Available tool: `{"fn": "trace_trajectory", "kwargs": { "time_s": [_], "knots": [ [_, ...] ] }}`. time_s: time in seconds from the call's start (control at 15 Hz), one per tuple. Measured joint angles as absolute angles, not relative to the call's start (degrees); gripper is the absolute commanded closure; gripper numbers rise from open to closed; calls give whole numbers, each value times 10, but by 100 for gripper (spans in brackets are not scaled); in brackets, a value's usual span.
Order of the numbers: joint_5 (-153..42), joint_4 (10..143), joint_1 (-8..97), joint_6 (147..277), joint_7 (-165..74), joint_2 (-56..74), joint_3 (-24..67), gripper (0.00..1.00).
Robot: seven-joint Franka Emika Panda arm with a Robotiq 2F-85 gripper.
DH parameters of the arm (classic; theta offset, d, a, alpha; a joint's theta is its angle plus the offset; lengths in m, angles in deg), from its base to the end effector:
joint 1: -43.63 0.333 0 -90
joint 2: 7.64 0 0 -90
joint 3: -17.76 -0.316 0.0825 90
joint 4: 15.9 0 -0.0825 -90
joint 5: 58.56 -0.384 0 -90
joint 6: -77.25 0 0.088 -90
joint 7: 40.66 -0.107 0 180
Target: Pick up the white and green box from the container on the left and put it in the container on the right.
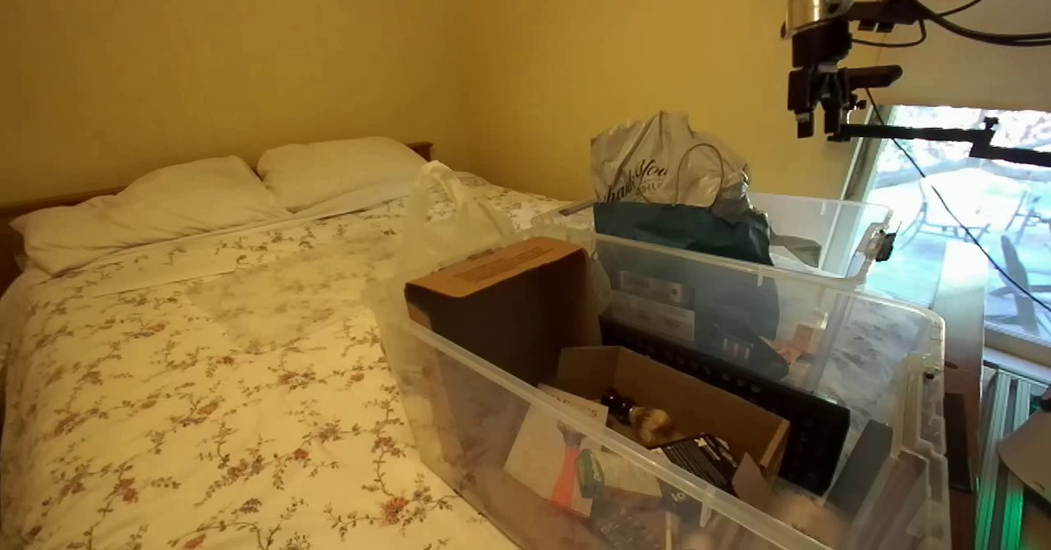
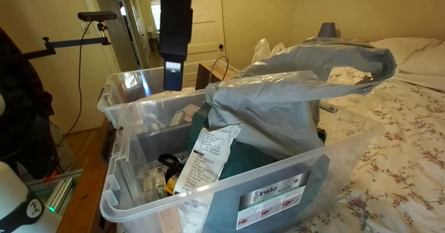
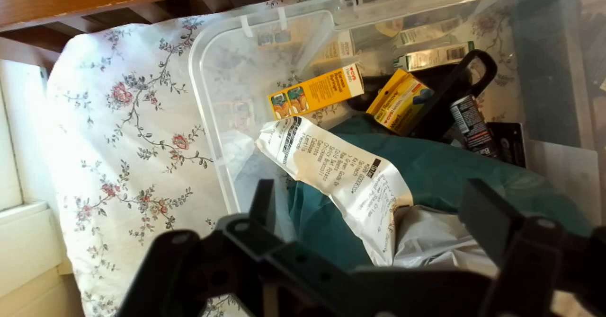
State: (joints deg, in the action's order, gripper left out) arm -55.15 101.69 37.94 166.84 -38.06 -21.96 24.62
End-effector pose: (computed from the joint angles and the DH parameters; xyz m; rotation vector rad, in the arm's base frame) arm 0.4419 -0.1091 0.5261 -3.1071 0.2485 0.3792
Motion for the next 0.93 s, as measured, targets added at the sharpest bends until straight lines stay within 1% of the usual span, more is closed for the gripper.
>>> {"fn": "trace_trajectory", "kwargs": {
  "time_s": [0.27, 0.73, 0.93],
  "knots": [
    [-560, 1024, 401, 1668, -381, -215, 220, 0],
    [-589, 1012, 494, 1675, -382, -216, 126, 0],
    [-594, 990, 520, 1676, -380, -220, 104, 0]
  ]
}}
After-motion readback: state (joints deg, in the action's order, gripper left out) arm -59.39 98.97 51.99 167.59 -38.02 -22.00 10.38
